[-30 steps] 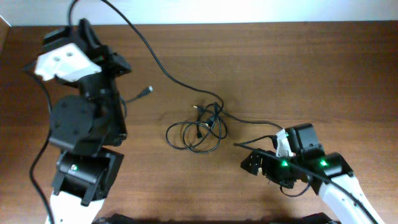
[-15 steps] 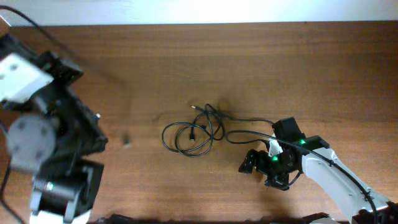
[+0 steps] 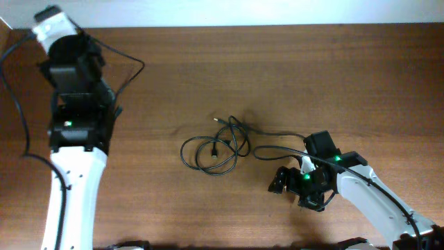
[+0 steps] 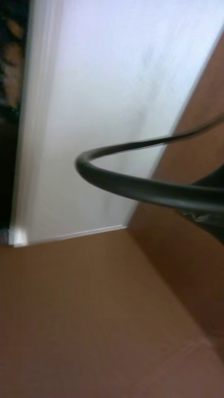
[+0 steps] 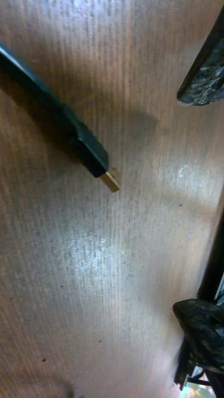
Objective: Untangle cables
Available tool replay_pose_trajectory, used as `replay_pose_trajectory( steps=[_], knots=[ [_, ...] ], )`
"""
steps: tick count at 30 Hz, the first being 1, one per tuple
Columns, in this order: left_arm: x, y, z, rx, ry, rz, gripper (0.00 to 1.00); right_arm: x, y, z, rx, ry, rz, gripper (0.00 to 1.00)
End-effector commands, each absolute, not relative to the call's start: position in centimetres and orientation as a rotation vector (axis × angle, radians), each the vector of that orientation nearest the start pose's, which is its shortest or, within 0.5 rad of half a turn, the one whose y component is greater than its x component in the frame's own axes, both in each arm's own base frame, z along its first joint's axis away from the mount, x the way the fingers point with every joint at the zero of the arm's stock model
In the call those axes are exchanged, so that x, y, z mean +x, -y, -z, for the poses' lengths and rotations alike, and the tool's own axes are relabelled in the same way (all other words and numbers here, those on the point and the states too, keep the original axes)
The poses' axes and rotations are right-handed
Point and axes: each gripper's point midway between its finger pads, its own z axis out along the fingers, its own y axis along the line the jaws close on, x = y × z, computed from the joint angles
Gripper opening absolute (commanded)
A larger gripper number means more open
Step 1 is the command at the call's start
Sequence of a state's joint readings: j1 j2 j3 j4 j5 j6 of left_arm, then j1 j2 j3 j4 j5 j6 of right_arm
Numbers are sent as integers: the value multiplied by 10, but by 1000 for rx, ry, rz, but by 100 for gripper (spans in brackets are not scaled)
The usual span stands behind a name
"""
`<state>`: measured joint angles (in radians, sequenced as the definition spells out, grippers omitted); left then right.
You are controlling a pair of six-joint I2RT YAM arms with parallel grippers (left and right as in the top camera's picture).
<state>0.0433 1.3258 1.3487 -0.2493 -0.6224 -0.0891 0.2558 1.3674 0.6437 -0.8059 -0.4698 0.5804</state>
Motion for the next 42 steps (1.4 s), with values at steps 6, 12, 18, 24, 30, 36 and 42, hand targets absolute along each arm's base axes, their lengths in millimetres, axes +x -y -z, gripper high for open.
replay_pose_trajectory(
  steps=[6, 12, 18, 24, 30, 36, 42],
  knots=[
    [421, -135, -321, -591, -1914, -248, 0, 172, -123, -24, 517, -3179, -702, 99],
    [423, -137, -310, -597, -1945, -254, 0, 172, -123, -24, 517, -3179, -702, 99],
    [424, -137, -222, -721, -2196, -246, 0, 172, -123, -24, 517, -3179, -702, 98],
    [429, -129, -129, -921, -2385, -168, 6, 172, -123, -24, 517, -3179, -702, 99],
    [429, -129, -67, -948, -2516, -201, 4, 172, -123, -24, 517, -3179, -702, 98],
    [444, -126, -39, -858, -2556, -172, 12, 172, -123, -24, 517, -3179, -702, 98],
    [463, -127, -40, -824, -2491, -163, 37, 172, -123, -24, 517, -3179, -702, 99]
  ],
)
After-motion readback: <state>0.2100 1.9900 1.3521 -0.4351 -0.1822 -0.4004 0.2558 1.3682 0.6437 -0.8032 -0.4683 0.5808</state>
